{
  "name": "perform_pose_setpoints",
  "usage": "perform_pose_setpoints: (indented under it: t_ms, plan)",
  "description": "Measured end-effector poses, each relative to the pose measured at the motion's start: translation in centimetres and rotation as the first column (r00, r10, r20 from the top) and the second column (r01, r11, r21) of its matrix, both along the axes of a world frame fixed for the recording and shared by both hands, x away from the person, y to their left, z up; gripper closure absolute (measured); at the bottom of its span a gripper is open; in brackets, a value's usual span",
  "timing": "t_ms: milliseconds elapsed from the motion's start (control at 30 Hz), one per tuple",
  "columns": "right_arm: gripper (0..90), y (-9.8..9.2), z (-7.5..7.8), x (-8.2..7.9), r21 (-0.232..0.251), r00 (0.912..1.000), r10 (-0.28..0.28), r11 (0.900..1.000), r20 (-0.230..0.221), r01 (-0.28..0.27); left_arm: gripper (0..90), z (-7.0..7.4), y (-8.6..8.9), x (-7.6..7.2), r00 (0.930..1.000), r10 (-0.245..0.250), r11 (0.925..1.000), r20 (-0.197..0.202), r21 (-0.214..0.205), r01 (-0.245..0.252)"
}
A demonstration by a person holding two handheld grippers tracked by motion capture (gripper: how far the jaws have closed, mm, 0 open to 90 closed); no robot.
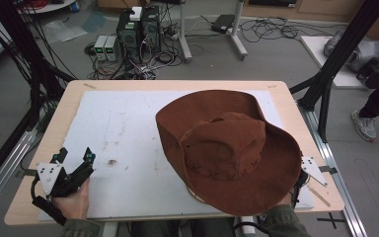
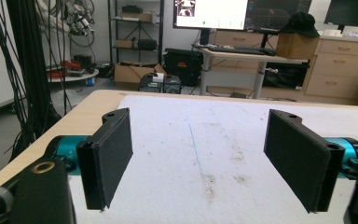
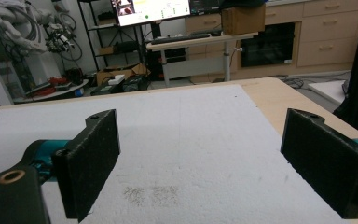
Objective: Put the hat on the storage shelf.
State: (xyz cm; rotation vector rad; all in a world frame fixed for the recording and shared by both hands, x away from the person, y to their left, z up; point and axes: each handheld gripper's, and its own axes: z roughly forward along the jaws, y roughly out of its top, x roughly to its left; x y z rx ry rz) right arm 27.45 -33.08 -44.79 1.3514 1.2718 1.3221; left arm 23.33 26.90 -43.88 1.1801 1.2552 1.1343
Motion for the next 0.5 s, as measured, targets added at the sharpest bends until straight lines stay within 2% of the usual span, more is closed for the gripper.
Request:
perform_pose_setpoints:
  t_ms: [267, 367, 500]
  plan:
    - [11.0, 0.04, 0.05, 0.17, 0.007, 1.0000, 0.008, 0.9999, 0.001, -0.008, 23.9, -0.10, 0.03, 0.11, 0.9999, -0.007, 0.9999, -0.015, -0.011, 0.007]
    - [11.0, 0.05, 0.04, 0.20, 0.008, 0.9999, 0.010, 0.9999, -0.003, -0.010, 23.9, -0.20, 0.18, 0.16, 0.9998, -0.007, 0.9995, -0.020, -0.030, 0.006]
    - [11.0, 0.01, 0.01, 0.27, 0.010, 0.9999, 0.010, 0.9999, -0.004, -0.010, 23.9, -0.22, 0.19, 0.20, 0.9997, -0.008, 0.9995, -0.021, -0.030, 0.007]
